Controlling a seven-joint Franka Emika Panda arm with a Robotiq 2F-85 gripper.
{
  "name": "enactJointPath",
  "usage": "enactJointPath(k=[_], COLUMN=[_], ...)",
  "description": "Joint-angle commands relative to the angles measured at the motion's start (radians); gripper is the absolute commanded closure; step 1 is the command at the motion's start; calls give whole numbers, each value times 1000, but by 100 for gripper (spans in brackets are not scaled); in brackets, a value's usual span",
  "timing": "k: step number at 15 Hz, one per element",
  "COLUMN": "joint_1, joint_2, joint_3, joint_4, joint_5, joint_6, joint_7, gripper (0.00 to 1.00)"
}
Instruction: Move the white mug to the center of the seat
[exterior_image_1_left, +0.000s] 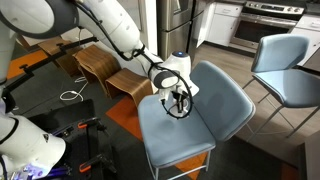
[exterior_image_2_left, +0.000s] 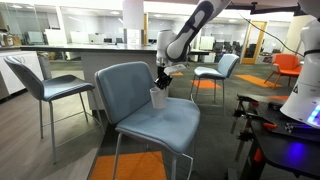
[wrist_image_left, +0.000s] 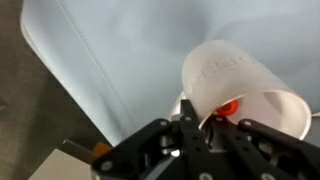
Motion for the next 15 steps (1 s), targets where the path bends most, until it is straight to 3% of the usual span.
enactJointPath(k=[1, 4, 10, 15], joint_1=[87, 74, -21, -37], joint_2=[-94, -108, -96, -90], joint_3=[-100, -115, -44, 2], joint_4=[-159, -226, -292, -322], joint_5=[-91, -85, 19, 76], joint_6=[78, 144, 276, 346], joint_7=[137, 159, 88, 62], gripper=[97, 97, 97, 97])
